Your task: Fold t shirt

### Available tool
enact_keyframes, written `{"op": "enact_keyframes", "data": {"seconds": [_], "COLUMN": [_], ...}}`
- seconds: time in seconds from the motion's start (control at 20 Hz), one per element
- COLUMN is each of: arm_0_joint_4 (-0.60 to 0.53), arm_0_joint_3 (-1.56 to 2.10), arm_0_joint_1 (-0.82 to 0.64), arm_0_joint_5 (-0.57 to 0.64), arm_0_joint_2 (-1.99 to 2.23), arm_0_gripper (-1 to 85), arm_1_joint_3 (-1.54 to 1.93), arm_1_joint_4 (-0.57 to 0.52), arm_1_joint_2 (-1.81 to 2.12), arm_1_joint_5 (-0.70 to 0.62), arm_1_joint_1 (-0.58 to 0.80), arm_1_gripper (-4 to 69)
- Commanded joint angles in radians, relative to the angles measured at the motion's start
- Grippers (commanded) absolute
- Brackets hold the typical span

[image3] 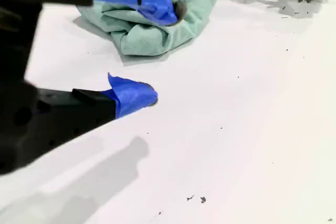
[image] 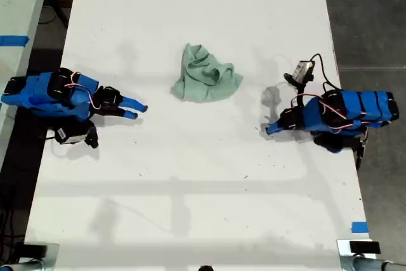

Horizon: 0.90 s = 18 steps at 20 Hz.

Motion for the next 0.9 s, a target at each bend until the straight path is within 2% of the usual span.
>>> {"op": "enact_keyframes", "data": {"seconds": [0.0, 0.85], "arm_0_joint_4": [0.000, 0.000], "arm_0_joint_3": [0.005, 0.005], "arm_0_joint_1": [-0.014, -0.012], "arm_0_joint_5": [0.006, 0.006], "arm_0_joint_2": [0.006, 0.006], "arm_0_gripper": [20.5, 20.5], "arm_1_joint_3": [0.057, 0.057], "arm_1_joint_4": [0.005, 0.005], "arm_1_joint_2": [0.011, 0.011], "arm_1_joint_5": [-0.018, -0.018], "arm_1_joint_1": [0.011, 0.011], "arm_1_gripper": [2.9, 4.1]}}
